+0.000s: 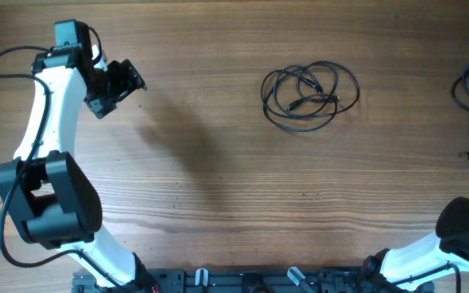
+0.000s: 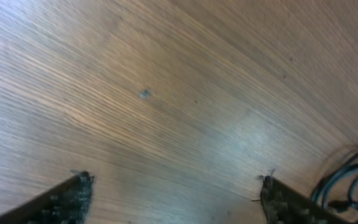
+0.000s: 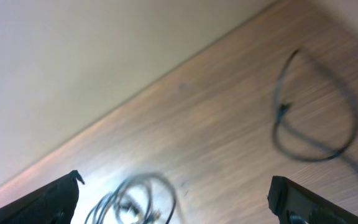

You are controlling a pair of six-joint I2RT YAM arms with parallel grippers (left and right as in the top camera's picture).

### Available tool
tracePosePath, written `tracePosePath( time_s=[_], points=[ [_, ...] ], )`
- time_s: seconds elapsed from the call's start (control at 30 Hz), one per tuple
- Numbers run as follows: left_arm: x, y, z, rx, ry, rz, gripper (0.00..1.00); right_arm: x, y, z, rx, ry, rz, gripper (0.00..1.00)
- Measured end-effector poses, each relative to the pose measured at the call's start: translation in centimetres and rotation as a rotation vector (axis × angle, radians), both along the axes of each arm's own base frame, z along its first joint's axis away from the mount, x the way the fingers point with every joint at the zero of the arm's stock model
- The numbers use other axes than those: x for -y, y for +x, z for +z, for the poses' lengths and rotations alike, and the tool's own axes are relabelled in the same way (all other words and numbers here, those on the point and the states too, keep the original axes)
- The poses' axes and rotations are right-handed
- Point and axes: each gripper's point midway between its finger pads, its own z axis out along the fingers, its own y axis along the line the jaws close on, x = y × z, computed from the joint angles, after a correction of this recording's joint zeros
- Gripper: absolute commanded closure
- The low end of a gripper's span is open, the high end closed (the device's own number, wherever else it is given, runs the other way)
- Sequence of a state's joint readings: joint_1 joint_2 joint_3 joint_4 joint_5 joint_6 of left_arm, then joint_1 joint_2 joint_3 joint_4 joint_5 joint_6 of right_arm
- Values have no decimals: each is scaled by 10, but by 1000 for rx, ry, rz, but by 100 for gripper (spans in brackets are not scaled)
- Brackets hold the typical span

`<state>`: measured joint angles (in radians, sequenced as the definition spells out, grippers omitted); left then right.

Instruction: Untangle cables

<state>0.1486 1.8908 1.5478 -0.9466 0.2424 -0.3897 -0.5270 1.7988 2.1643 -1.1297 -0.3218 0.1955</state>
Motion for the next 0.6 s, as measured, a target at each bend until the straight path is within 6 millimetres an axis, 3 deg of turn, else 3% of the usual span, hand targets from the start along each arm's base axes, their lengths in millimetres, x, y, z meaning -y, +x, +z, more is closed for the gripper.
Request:
tracePosePath(
  time_s=[0.07,0.17,0.33,0.4,0.47,0.5,0.6],
  points=[
    [14,-1,0,-10,-11,-21,23,-14,-4,-8,-26,52,58,0],
    [58,1,1,8,-13,-122,22,-30,-4,-11,-37,82,119,0],
    [169,11,13,152,-19,-370,23,-77,4,-29,-107,100,256,0],
    [207,9,19,201,-36,-434,26,-93,8,-39,-141,104,295,0],
    [229,5,21,221,-46,-464,29,-105,12,-48,-172,104,321,1],
    [241,1,20,222,-42,-475,33,-109,14,-52,-185,101,329,0],
    [261,-6,10,198,-39,-457,64,-120,20,-63,-213,97,353,0]
  ],
)
